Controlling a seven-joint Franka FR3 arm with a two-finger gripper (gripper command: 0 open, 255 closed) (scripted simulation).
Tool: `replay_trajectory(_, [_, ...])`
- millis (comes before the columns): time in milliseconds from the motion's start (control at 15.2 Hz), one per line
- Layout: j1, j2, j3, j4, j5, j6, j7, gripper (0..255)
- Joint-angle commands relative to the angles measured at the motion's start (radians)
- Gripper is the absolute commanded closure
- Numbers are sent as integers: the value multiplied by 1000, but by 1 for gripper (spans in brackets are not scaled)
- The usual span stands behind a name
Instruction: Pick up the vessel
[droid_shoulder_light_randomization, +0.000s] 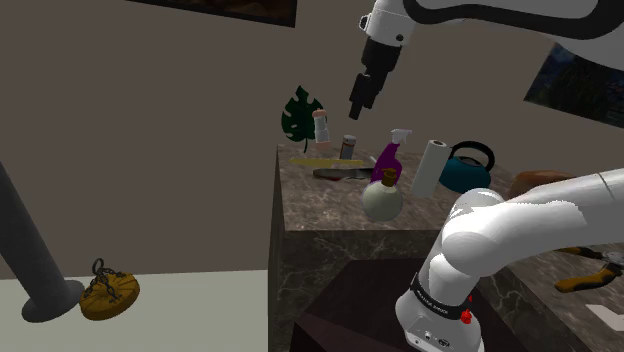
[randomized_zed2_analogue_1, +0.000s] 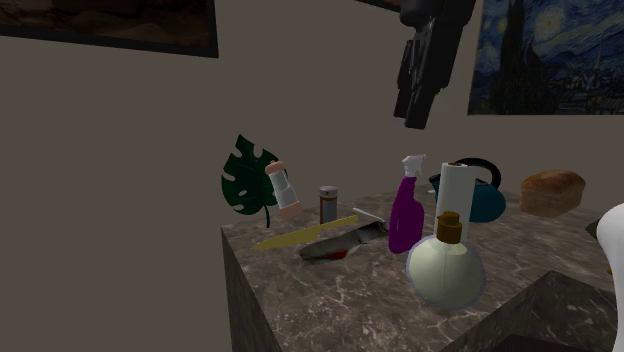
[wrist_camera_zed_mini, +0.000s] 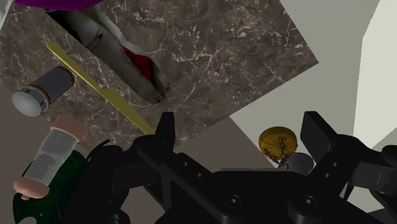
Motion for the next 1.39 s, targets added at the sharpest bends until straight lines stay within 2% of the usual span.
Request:
replay_trajectory(0, [0,0,0,0,0,0,0,0])
replay_trajectory(726, [-54,249,-206,38,-60,197,-174,0])
replay_trajectory(1320, [-76,530,-363,173,-21,323,-336,0])
